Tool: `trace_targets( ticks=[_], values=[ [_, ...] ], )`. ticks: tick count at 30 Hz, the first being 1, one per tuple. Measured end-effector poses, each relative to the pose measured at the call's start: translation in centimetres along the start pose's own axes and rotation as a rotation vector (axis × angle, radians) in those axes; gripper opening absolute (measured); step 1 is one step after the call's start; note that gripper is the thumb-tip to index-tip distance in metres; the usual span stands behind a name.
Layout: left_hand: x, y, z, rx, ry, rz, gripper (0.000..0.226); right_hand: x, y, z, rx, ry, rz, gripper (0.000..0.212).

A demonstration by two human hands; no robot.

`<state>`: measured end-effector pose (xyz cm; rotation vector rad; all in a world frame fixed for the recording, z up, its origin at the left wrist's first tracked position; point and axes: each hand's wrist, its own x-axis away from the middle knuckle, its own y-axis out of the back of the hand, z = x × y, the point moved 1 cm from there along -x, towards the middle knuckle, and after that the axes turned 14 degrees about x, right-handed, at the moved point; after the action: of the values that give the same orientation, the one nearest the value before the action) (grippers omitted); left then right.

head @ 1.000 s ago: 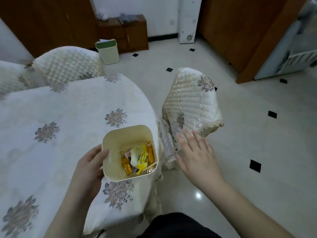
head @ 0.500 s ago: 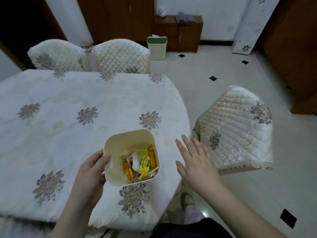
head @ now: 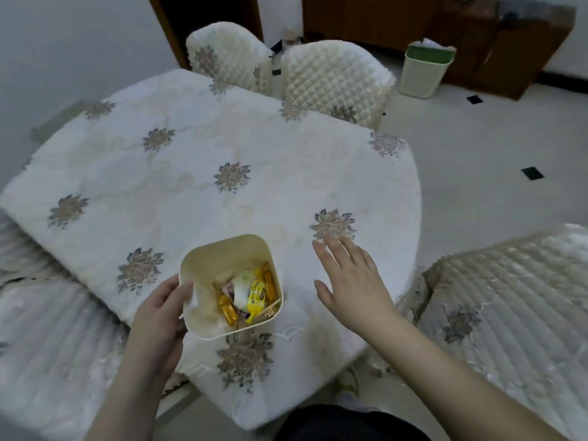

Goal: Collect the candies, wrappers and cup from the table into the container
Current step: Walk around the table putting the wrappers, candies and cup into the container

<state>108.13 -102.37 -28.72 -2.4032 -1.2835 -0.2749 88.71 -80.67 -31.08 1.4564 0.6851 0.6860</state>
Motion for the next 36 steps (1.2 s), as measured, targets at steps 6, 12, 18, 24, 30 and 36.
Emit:
trace_targets(
  ticks=[6,12,18,24,30,36],
  values=[
    [1.5,2.0,-0.1,0.107,-0.017,-0.135,0.017,-1.6,-2.4,1.2,-0.028,0.156,0.082,0.066],
    [3.8,4.9,1.3,0.16,-0.019,-0.276,0.018,-3.9,-4.6,4.1,-0.025,0.318,0.14,0.07],
    [5.1,7.1,2.9,0.176,-0.023,-0.383,0.023,-6.7,-6.6,6.7,-0.024,0.413,0.222,0.083],
    [6.0,7.9,3.8,0.213,-0.018,-0.42,0.027,-8.4,-9.1,8.5,0.064,0.503,0.275,0.1],
    [6.7,8.5,4.3,0.253,0.005,-0.437,0.023,-8.4,-11.5,9.3,0.071,0.477,0.29,0.091],
    [6.9,8.7,4.6,0.26,0.018,-0.467,0.025,-8.5,-12.2,9.4,0.073,0.482,0.236,0.099]
  ],
)
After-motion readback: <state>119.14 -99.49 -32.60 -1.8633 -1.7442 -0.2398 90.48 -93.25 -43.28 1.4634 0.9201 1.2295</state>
